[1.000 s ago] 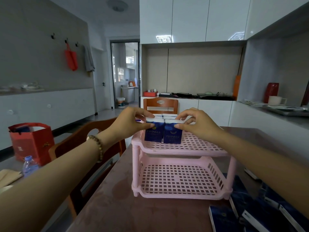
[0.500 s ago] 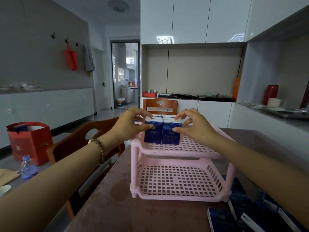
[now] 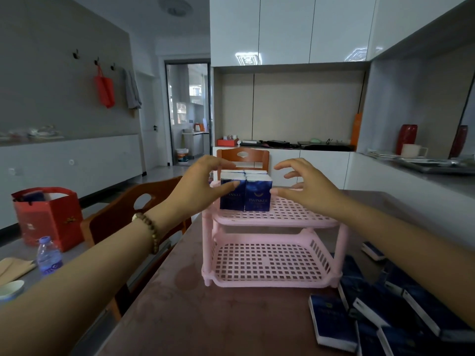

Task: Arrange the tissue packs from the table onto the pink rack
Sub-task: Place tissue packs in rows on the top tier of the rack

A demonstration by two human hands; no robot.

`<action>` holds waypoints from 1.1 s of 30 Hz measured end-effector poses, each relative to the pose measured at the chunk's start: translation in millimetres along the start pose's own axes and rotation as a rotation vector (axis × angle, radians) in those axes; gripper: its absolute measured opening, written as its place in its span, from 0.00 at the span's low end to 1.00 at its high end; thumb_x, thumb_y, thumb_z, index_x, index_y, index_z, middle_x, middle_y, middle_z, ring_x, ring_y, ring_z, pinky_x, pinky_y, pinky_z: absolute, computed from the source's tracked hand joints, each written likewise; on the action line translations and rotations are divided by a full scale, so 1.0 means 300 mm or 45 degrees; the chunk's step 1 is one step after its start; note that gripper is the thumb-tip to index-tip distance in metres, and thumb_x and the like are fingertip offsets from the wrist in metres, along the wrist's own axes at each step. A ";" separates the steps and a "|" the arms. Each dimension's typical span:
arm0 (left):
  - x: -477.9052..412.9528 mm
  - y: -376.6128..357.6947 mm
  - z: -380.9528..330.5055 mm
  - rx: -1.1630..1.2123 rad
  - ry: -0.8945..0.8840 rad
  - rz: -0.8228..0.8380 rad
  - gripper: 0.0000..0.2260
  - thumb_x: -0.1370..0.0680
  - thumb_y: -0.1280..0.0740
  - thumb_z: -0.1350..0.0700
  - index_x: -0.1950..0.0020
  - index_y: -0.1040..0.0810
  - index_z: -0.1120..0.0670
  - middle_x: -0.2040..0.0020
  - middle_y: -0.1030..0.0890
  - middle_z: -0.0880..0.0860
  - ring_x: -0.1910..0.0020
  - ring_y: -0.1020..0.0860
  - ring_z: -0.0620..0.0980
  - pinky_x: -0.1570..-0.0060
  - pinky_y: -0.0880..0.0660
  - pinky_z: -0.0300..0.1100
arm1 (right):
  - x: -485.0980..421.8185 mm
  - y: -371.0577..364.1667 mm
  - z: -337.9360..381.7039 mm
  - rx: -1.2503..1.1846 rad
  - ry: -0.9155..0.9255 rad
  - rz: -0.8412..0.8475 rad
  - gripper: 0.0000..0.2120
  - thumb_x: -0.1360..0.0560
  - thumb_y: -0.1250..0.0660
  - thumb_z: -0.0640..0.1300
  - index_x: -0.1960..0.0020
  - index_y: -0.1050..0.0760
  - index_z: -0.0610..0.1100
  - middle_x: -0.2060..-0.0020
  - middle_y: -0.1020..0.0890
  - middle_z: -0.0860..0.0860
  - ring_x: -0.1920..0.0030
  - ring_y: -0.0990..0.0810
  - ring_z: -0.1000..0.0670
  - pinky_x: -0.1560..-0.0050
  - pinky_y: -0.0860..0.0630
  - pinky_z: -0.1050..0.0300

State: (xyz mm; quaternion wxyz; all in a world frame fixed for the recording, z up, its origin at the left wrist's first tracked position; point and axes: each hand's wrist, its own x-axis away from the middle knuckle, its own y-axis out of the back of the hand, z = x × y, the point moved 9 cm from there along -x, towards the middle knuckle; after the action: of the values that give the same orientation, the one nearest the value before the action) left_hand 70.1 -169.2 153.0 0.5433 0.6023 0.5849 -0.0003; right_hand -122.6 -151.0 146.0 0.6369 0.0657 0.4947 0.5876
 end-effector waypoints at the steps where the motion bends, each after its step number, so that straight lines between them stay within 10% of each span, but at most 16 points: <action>1: 0.024 -0.008 -0.044 0.026 -0.026 0.024 0.16 0.26 0.32 0.48 0.39 0.26 0.47 0.40 0.28 0.45 0.43 0.29 0.42 0.48 0.31 0.35 | 0.030 0.018 0.009 -0.015 0.004 0.002 0.19 0.28 0.30 0.47 0.40 0.31 0.53 0.41 0.32 0.57 0.43 0.28 0.56 0.46 0.27 0.60; 10: 0.277 -0.259 -0.327 0.258 -0.134 0.500 0.14 0.23 0.37 0.46 0.40 0.24 0.47 0.41 0.25 0.44 0.44 0.27 0.40 0.43 0.29 0.34 | 0.436 0.083 -0.042 -0.042 -0.140 0.223 0.24 0.35 0.30 0.57 0.41 0.30 0.59 0.42 0.33 0.71 0.43 0.28 0.65 0.48 0.23 0.63; 18: 0.509 -0.634 -0.242 0.437 0.226 0.757 0.25 0.23 0.36 0.46 0.29 0.35 0.53 0.32 0.31 0.50 0.33 0.31 0.48 0.33 0.33 0.43 | 0.724 0.133 -0.292 0.110 -0.438 0.133 0.29 0.40 0.33 0.67 0.42 0.29 0.58 0.39 0.25 0.58 0.38 0.26 0.56 0.36 0.29 0.55; 30: 0.539 -0.713 -0.201 0.419 0.173 0.565 0.27 0.30 0.37 0.31 0.37 0.30 0.44 0.41 0.22 0.46 0.42 0.23 0.46 0.41 0.25 0.49 | 0.777 0.030 -0.294 0.784 -0.455 0.363 0.34 0.29 0.56 0.71 0.28 0.40 0.58 0.26 0.37 0.52 0.26 0.42 0.51 0.25 0.60 0.45; 33: 0.545 -0.703 -0.223 0.594 0.213 0.605 0.21 0.26 0.31 0.47 0.38 0.34 0.49 0.45 0.20 0.47 0.45 0.21 0.42 0.43 0.23 0.42 | 0.775 0.015 -0.267 0.667 -0.380 0.384 0.23 0.24 0.50 0.64 0.31 0.34 0.60 0.28 0.34 0.53 0.28 0.39 0.51 0.27 0.52 0.50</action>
State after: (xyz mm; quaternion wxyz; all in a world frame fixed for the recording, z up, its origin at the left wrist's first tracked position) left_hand -69.4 -68.0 -61.7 0.3261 0.8277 0.4548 0.0420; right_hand -224.3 -0.2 -19.7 0.5696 0.3850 0.5148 0.5122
